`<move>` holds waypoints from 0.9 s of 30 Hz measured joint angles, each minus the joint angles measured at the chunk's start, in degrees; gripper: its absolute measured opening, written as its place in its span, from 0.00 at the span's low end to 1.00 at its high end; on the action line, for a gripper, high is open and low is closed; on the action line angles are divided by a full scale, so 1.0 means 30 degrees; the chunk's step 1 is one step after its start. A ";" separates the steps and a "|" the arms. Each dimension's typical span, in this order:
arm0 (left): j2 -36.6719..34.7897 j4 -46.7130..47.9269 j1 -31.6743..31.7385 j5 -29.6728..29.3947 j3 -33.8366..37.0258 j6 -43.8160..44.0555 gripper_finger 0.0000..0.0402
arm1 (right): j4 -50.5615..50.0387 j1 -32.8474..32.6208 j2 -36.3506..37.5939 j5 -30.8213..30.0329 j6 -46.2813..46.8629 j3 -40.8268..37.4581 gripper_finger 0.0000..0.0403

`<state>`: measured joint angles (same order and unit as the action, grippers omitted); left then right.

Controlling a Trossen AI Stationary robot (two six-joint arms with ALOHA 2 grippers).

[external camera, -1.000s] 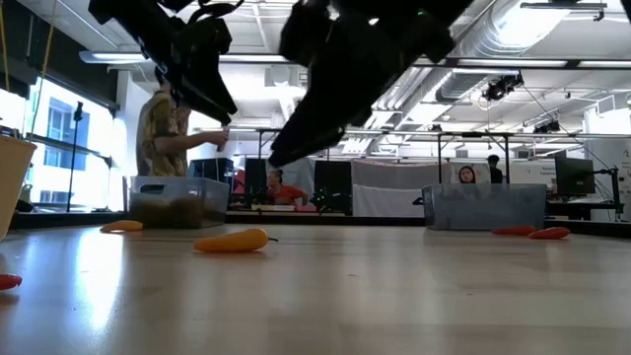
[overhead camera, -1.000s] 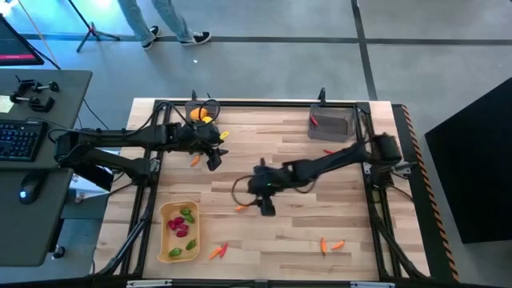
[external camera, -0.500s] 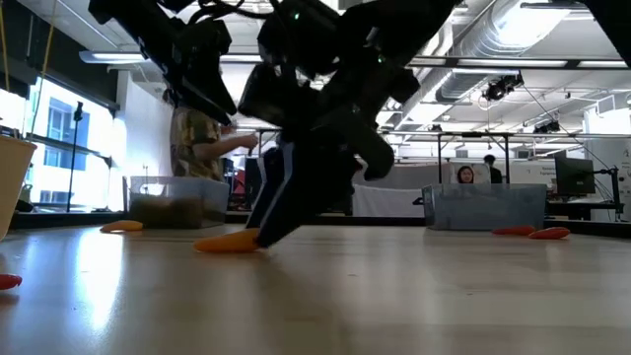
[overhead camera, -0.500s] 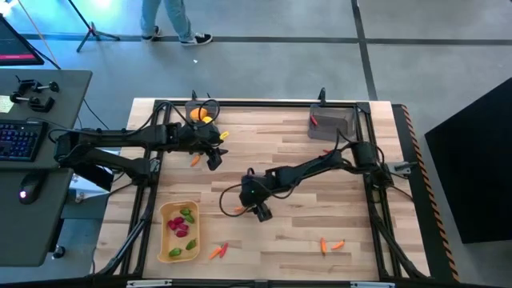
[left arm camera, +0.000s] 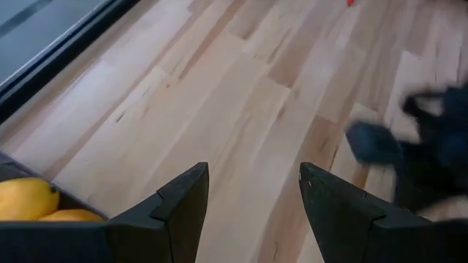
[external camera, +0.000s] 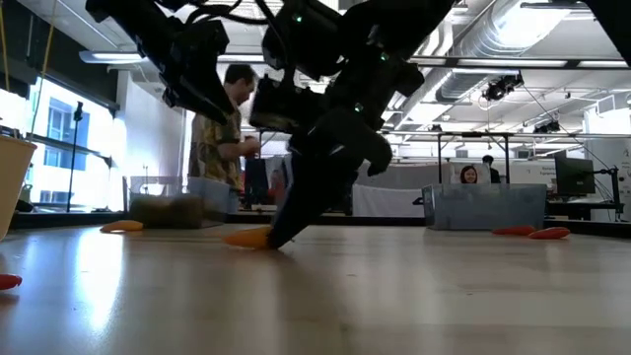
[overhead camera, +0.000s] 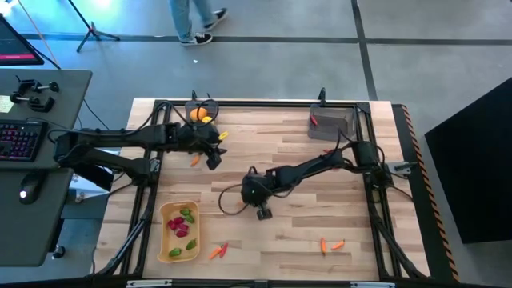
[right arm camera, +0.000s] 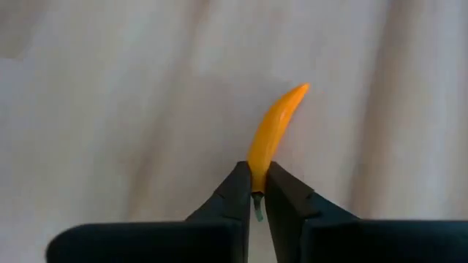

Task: Sort produce into baskets
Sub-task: Put the center yellow chili into the right black bin

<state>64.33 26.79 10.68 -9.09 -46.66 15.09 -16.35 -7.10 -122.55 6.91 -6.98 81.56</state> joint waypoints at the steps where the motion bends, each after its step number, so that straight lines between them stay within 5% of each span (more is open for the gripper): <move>1: -0.0114 0.0293 0.0000 -0.0005 -0.0001 -0.0056 0.50 | -0.0748 0.0241 0.0327 -0.0185 0.0313 -0.0035 0.05; 6: -0.0470 0.1294 0.0030 -0.0597 0.0003 -0.0250 0.50 | -0.6798 0.1438 0.3337 -0.1966 0.0099 -0.0102 0.02; 10: -0.0524 0.1013 0.0066 -0.0680 0.0003 -0.0133 0.50 | -1.0638 0.2668 0.6764 -0.3455 0.0517 -0.2915 0.01; 15: -0.0524 0.0695 0.0066 -0.0726 0.0003 0.0305 0.50 | -1.0929 0.4105 1.3768 -0.5480 0.4941 -0.8997 0.01; 22: -0.0418 -0.0120 0.0066 -0.1451 0.0002 0.2280 0.50 | -1.0737 0.5347 2.2993 -1.1044 1.3679 -1.4256 0.01; 27: -0.0146 -0.1945 0.0066 -0.2701 0.0002 0.3694 0.50 | -0.8619 0.8275 2.5868 -1.1087 1.3534 -1.5727 0.01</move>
<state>63.90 20.96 10.87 -17.19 -46.66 26.17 -42.21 17.73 -44.94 -26.35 33.62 34.37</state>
